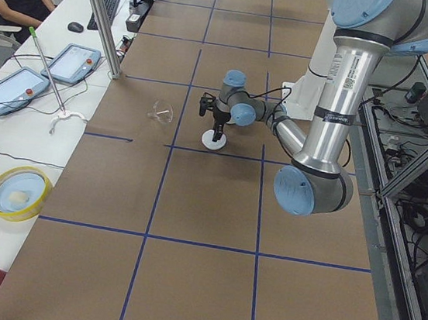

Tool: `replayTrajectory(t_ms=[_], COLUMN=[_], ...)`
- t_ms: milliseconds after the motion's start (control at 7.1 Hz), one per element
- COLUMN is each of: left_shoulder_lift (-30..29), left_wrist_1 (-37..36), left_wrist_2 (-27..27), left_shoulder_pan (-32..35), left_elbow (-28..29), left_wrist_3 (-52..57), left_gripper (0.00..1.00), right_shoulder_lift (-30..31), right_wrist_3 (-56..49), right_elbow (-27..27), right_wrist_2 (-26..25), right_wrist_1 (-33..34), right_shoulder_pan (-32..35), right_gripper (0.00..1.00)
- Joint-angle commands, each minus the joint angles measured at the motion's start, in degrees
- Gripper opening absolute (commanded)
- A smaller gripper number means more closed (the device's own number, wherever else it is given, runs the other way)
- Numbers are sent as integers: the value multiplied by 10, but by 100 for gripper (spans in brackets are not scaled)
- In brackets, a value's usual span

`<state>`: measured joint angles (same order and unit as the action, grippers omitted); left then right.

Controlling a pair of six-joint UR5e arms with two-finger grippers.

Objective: Remove funnel from cup
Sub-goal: 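Grasp the white lid by its knob with the left gripper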

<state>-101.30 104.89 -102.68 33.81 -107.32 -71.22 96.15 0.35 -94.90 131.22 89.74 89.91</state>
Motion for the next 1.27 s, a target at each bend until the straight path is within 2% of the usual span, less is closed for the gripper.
replayTrajectory(t_ms=[0,1128], left_shoulder_lift=[-1,-6], left_wrist_1=[-1,-1], left_wrist_2=[-1,-2], left_shoulder_pan=[3,0], left_elbow=[-8,2], left_wrist_3=[2,14], left_gripper=[61,59], right_shoulder_lift=[0,0], right_wrist_3=[0,0], right_elbow=[0,0], right_wrist_2=[0,0], right_wrist_1=[0,0], right_shoulder_pan=[0,0], right_gripper=[100,100])
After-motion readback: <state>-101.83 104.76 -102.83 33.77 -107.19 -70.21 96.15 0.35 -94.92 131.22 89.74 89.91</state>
